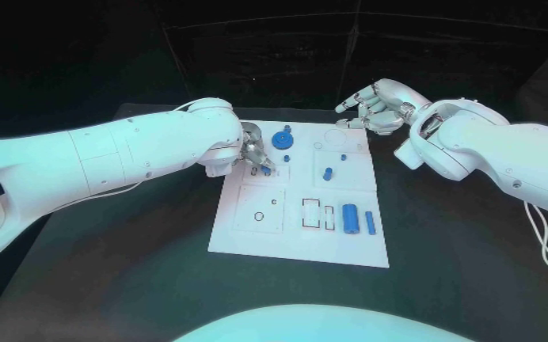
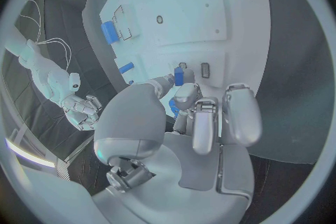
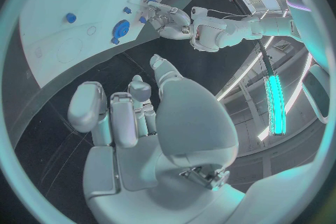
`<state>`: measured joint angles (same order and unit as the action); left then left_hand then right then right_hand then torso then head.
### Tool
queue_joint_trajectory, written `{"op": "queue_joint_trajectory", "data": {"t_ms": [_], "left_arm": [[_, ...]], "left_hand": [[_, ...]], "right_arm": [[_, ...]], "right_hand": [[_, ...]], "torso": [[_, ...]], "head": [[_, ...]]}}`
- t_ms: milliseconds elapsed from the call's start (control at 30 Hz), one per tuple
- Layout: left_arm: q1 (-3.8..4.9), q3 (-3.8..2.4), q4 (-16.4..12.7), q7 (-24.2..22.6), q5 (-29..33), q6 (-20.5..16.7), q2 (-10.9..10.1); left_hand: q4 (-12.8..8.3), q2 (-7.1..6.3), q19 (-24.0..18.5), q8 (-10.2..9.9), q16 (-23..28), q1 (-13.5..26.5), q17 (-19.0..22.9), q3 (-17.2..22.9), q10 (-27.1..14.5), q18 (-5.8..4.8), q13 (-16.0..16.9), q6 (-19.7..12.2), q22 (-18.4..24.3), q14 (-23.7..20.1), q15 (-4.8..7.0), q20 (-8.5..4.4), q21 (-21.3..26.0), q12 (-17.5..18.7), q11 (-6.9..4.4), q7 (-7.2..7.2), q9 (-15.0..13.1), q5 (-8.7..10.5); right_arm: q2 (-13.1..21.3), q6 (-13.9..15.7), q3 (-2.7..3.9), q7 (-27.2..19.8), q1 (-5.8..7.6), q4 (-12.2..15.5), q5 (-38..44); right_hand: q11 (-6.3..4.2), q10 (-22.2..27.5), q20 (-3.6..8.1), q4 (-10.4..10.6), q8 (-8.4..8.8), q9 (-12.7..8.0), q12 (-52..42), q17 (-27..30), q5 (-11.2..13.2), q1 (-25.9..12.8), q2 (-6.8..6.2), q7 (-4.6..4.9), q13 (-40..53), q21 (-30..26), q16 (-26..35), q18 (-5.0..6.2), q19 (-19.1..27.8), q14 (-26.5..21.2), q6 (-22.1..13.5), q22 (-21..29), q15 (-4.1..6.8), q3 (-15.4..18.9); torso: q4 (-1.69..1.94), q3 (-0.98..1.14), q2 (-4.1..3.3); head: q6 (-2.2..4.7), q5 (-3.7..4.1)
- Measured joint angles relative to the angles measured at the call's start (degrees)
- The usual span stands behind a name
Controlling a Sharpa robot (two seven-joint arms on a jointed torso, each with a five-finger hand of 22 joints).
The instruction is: Assemble the parts on the task board
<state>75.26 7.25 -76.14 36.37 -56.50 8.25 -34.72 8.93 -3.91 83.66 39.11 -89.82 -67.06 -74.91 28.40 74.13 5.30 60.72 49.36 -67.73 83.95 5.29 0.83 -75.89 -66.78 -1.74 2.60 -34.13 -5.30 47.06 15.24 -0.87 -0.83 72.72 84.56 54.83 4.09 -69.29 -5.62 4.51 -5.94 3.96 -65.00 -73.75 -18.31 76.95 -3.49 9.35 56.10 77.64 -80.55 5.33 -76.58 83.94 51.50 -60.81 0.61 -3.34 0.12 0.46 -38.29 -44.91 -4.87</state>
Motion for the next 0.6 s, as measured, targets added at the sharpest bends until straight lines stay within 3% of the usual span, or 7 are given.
{"op": "queue_joint_trajectory", "data": {"t_ms": [600], "left_arm": [[-0.57, -0.10, 1.48, 0.54, -0.26, 0.19, 1.44]], "left_hand": [[-0.97, -0.66, 0.00, 0.02, 0.00, 0.67, 0.00, 1.29, 0.00, 0.00, -0.16, 0.10, 0.07, 0.00, 0.00, 0.00, 0.21, 0.00, 0.01, 0.10, -0.10, 0.22]], "right_arm": [[-0.27, -0.42, 0.00, 0.03, 0.00, -0.10, 0.02]], "right_hand": [[0.00, 0.00, 0.00, 0.00, 0.00, 0.00, 0.00, 0.00, 0.00, -0.06, 0.06, 0.00, -0.01, 0.00, 0.00, 0.00, 0.00, 0.00, 0.00, 0.05, 0.00, 0.00]], "torso": [[-0.10, 0.02, -0.08]], "head": [[-0.26, 0.08]]}}
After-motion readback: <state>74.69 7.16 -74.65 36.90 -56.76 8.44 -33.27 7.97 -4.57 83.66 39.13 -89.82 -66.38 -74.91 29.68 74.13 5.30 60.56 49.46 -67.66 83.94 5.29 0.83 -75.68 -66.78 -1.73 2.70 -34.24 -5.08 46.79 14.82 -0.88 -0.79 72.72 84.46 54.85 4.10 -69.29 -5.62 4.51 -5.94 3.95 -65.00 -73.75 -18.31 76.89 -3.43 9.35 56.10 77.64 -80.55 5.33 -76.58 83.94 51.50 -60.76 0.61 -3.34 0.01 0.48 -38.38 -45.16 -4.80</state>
